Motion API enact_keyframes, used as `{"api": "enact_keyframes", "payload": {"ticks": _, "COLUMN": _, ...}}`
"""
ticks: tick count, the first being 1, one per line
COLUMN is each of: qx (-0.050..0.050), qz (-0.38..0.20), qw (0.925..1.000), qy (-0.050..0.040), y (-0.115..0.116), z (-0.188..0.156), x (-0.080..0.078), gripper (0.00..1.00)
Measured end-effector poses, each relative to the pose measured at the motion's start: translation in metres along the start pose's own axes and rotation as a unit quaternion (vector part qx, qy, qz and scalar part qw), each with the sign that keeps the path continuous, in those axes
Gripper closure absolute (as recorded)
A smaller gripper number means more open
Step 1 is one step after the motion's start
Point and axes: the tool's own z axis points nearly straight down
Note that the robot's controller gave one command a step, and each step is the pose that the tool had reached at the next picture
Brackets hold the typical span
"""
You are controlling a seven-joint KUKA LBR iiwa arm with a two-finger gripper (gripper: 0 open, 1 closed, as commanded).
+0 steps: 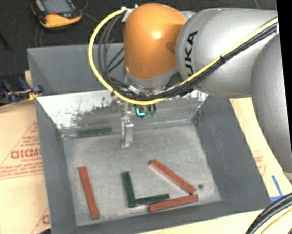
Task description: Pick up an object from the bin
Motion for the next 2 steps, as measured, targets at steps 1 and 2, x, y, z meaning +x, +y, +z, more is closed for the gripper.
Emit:
{"api": "enact_keyframes", "payload": {"ticks": 1, "qx": -0.001, "qz": 0.002, "qw": 1.0, "qy": -0.0043, "y": -0.0008, "z": -0.0052, "x": -0.0016, "gripper": 1.0}}
{"api": "enact_keyframes", "payload": {"ticks": 2, "qx": -0.001, "qz": 0.003, "qw": 1.0, "qy": -0.0042, "y": -0.0008, "z": -0.0052, "x": -0.0016, "gripper": 1.0}}
